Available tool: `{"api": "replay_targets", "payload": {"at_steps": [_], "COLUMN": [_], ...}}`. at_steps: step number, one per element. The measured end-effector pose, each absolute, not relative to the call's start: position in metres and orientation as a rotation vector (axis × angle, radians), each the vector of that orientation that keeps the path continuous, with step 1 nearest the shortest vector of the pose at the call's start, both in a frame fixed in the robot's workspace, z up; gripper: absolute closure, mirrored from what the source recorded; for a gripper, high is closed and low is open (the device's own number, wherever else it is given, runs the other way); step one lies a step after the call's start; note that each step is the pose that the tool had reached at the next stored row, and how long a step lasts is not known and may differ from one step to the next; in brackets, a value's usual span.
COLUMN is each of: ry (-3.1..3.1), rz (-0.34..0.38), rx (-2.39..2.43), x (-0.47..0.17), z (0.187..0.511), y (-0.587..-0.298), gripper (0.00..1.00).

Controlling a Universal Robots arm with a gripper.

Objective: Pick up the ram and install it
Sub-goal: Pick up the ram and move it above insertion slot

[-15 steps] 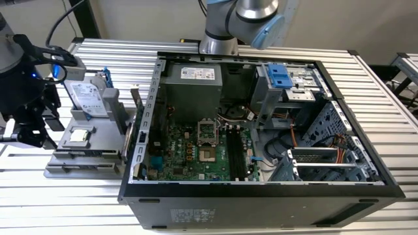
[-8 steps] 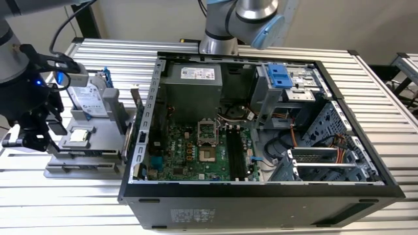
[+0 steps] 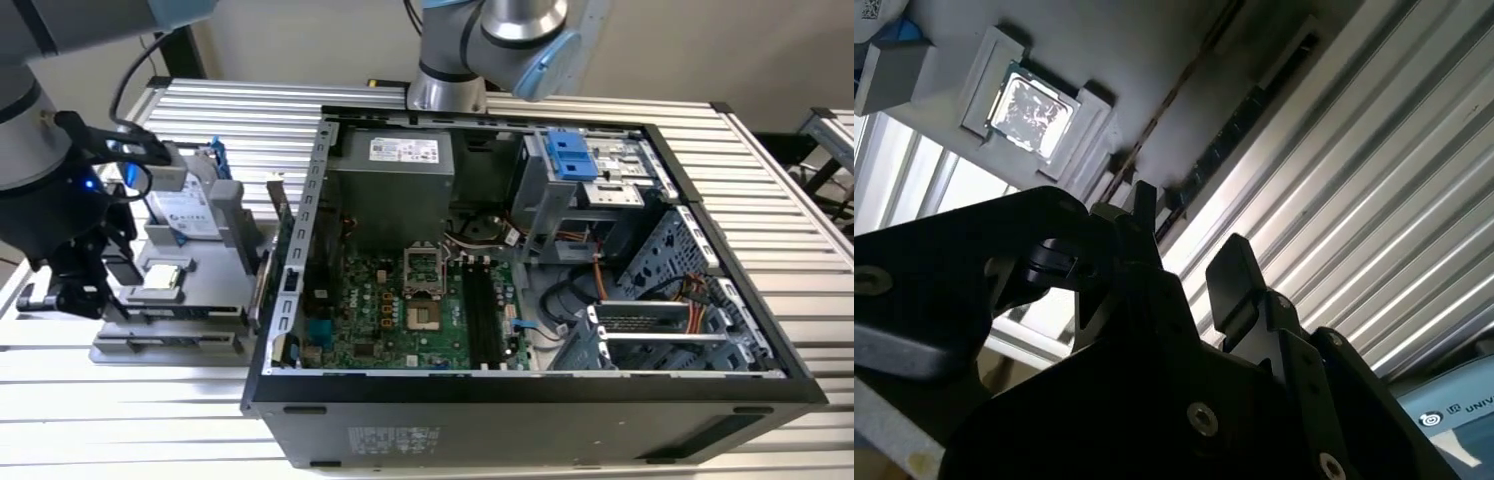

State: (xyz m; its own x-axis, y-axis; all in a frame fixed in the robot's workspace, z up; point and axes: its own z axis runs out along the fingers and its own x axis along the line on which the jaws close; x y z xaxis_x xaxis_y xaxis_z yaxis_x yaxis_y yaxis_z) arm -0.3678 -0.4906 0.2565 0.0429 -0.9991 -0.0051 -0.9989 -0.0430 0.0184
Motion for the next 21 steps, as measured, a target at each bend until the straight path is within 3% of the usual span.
{"api": "replay_targets", "payload": {"at_steps": [21], "ry": [-2.201], "rz": [-0.028], "rx": [2.225], "x": [-0.364], "z": [0.224], "y": [-0.497], "gripper": [0.00]}}
